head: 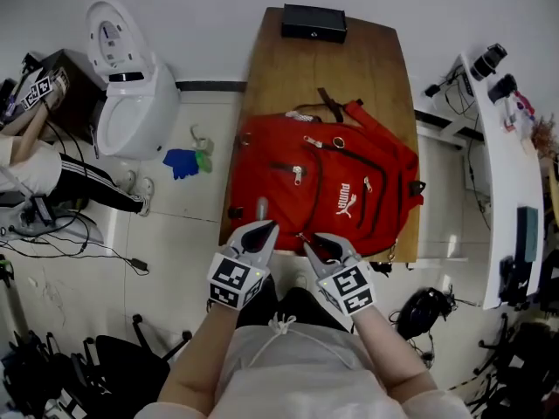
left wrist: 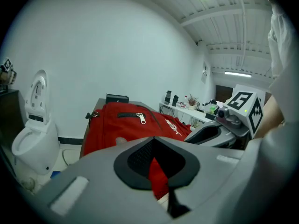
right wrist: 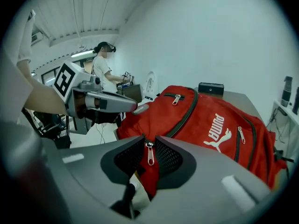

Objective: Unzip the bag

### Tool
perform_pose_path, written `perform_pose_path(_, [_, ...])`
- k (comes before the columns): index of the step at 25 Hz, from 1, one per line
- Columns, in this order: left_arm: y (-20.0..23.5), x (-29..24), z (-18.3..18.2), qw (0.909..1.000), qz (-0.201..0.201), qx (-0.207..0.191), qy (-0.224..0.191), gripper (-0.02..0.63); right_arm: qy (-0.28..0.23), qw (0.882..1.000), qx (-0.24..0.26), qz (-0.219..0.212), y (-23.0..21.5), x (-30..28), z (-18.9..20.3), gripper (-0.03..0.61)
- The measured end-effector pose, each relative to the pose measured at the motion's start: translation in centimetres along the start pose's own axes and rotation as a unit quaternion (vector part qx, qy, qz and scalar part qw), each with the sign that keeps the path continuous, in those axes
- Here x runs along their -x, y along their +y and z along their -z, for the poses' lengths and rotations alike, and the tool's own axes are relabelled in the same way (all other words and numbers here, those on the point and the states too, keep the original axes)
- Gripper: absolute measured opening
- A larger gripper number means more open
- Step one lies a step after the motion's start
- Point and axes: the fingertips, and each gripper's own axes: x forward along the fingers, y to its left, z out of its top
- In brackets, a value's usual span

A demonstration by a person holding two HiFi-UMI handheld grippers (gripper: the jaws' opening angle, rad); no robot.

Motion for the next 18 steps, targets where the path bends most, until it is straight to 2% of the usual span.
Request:
perform_pose_path(6, [0.1, -1.4, 1.5, 0.9997, 0.015, 0.01, 0.014, 0.008, 0.05, 0.999, 0.012, -0.005, 0.2, -2.3, 2.6, 0.083])
perform_pose_path(12, [-0.2, -2.2, 2.4, 0.9993, 0.03, 0.001, 0.023, 0.008, 0.08, 0.997, 0.007, -0.012, -0.2, -3.6, 3.9, 0.089])
perform_pose_path(18, [-0.5, -2.2, 2.4, 0.999, 0.036, -0.01, 0.026, 0.008, 0.086, 0.994, -0.026, -0.056, -0.3, -3.3, 3.7, 0.034])
